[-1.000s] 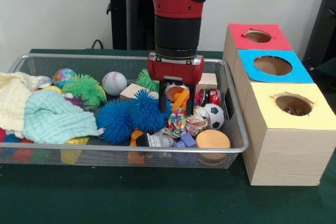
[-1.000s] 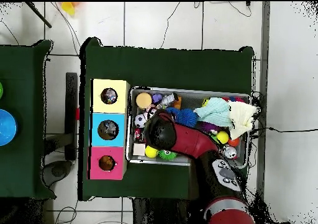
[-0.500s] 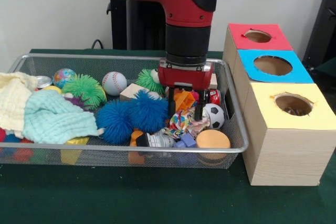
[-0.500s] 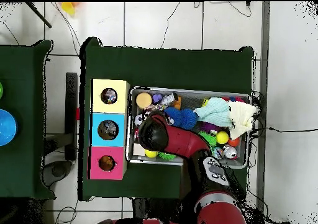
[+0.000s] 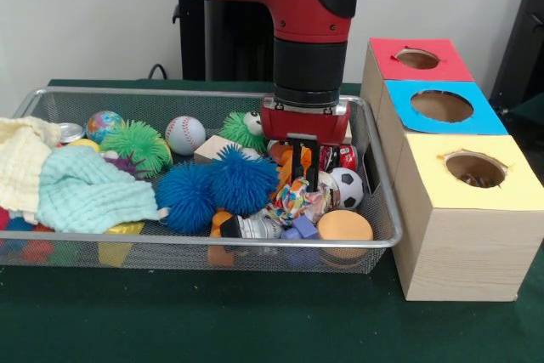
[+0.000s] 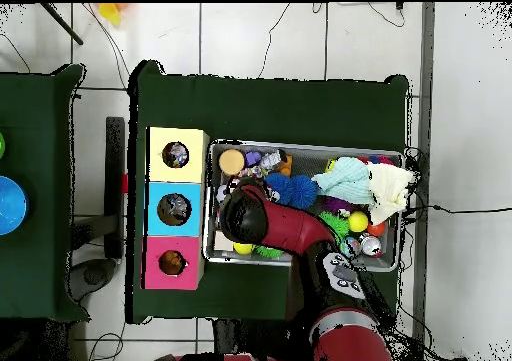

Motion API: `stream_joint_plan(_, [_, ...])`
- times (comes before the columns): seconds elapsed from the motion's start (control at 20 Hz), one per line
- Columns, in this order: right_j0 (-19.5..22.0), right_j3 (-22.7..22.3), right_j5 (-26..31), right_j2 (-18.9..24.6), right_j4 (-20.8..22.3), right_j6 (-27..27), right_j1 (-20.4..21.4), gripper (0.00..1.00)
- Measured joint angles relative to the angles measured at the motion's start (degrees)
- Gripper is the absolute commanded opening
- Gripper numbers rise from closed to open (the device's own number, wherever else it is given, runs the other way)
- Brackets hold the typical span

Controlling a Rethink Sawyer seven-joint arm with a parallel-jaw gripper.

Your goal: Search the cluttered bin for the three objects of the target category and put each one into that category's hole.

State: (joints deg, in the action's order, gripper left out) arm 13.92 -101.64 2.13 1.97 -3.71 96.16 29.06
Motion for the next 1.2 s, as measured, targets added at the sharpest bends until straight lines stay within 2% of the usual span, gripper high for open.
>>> stream_joint_plan(0.45, [-0.01, -0.03, -0.03, 0.0, 0.0, 0.0, 0.08, 0.0])
stream_joint_plan(0.6, [-0.15, -0.51, 0.09, -0.01, -0.01, 0.0, 1.51, 0.0])
stream_joint_plan(1.2, [-3.78, -1.87, 10.88, -2.09, -2.3, 0.0, 14.06, 0.0])
